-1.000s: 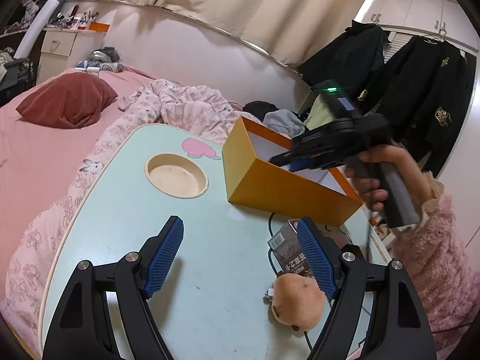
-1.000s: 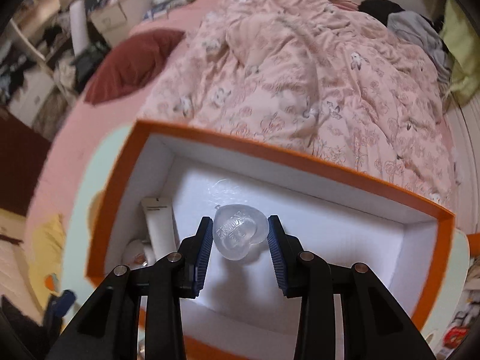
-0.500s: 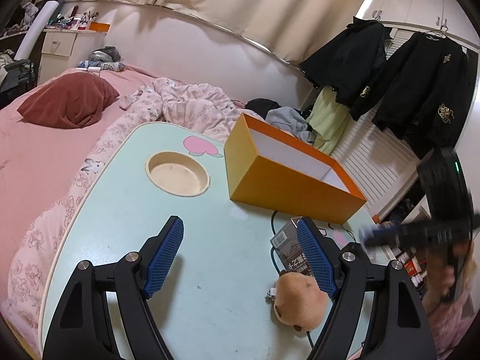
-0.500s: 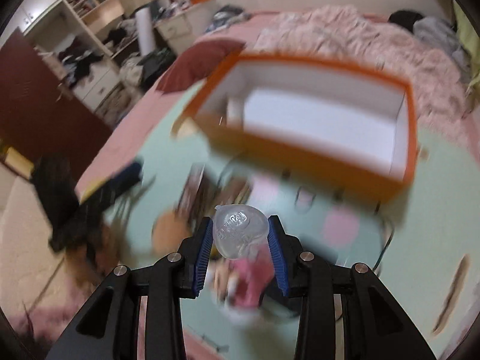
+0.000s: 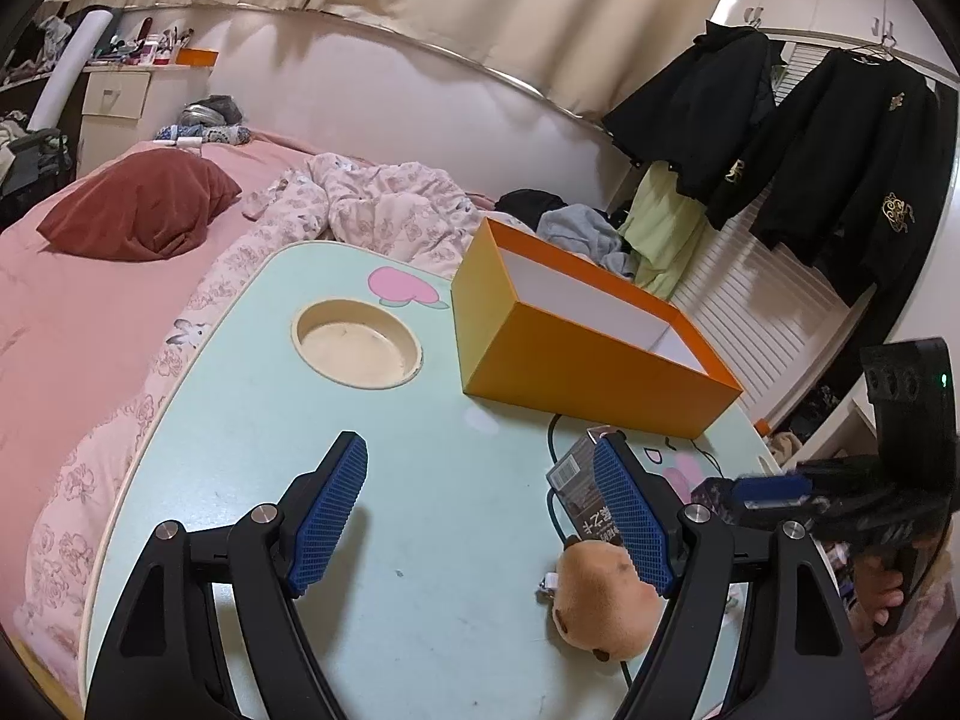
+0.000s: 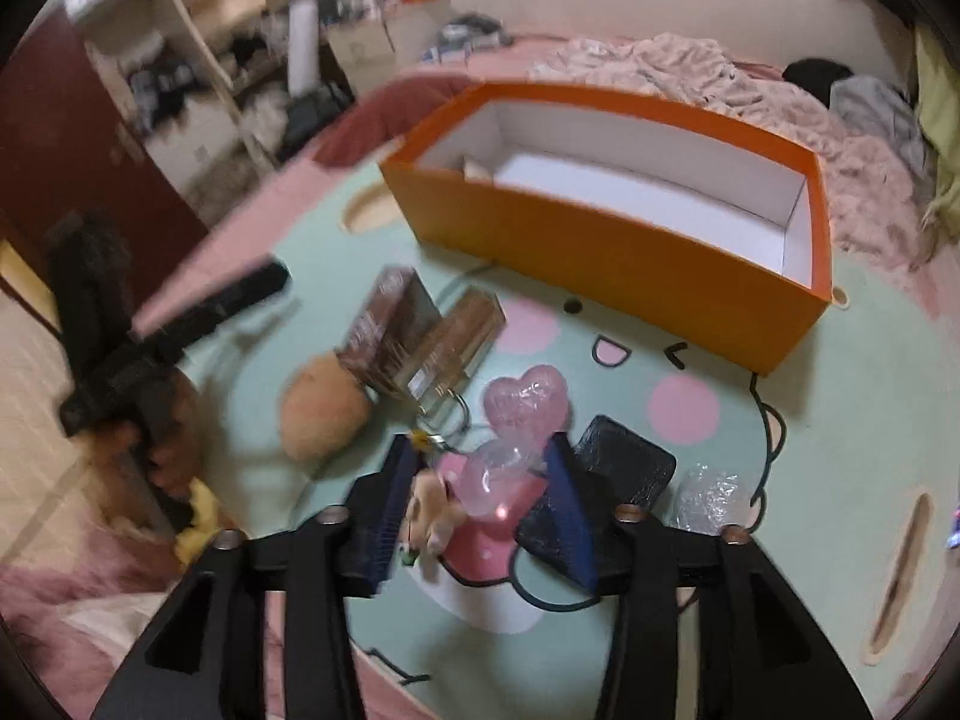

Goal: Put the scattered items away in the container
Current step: 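Carry the clear heart out and release it on the table, right gripper, then reach into the box and grasp the white tube with the left gripper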

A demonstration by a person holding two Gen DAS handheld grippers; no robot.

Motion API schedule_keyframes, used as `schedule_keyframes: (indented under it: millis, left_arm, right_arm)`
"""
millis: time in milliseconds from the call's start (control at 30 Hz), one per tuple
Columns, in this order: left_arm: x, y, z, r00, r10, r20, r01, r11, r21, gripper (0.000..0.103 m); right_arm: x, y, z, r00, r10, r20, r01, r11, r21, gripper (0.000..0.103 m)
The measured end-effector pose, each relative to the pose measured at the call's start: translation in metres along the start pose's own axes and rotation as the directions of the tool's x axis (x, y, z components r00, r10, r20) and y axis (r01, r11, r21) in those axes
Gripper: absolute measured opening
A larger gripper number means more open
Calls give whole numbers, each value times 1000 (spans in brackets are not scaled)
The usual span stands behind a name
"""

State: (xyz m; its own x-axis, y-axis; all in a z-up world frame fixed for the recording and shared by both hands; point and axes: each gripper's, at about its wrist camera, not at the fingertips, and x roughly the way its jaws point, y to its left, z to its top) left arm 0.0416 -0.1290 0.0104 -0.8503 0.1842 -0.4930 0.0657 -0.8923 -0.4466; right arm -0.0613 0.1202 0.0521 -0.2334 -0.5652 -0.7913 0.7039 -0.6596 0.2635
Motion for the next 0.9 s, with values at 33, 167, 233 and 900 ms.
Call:
schedule_keyframes:
  millis: [33,167,233,900]
  left_arm:
    - [1,1,1,1000,-4,-5,4,1000,-7,78]
    - [4,4,3,999,-18,-31,17,999,-33,78]
    - [5,4,4,999,-17,-32,16,999,-37,78]
    - [117,-94,131,833,73,-548,-116,992,-45,58]
  right_arm:
    - [-9,-8,-2,998,6,57,-8,999,36,56]
    - [-36,-38,-18,977,-38,210,9,991,135,57]
    - [-44,-47,-29,964,-53,262,14,988,151,57]
    - [-64,-85,-84,869,16,495,-134,969,205,69]
